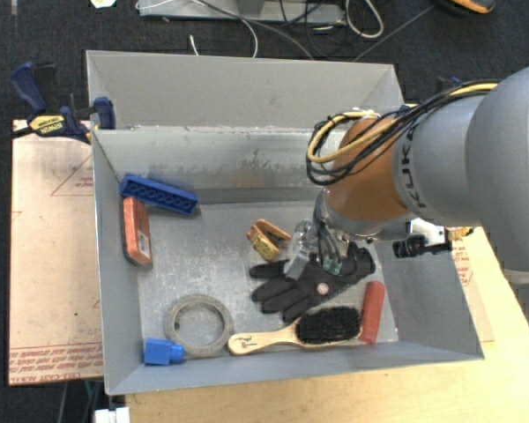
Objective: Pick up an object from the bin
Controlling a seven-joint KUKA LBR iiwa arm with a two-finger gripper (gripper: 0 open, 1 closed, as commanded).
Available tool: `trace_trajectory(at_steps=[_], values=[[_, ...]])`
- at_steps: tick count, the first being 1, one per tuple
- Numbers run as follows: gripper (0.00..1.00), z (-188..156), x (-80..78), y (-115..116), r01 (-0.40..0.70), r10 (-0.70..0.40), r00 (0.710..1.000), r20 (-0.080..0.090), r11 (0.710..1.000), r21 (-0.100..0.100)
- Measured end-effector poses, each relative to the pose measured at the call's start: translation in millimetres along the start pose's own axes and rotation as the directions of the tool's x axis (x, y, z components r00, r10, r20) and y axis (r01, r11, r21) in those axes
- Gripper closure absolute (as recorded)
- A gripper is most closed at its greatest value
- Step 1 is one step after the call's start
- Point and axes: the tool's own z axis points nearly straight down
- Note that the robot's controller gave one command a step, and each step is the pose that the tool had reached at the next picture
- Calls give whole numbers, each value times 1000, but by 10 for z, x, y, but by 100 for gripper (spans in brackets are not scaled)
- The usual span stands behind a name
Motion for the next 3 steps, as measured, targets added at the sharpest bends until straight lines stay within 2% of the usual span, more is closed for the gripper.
trace_trajectory(at_steps=[1,2,3], values=[[100,12,-55,267,67,-67,998,3,998,3],[100,19,-56,614,67,-67,998,6,998,-2],[100,13,33,573,-54,54,998,13,999,-6]])
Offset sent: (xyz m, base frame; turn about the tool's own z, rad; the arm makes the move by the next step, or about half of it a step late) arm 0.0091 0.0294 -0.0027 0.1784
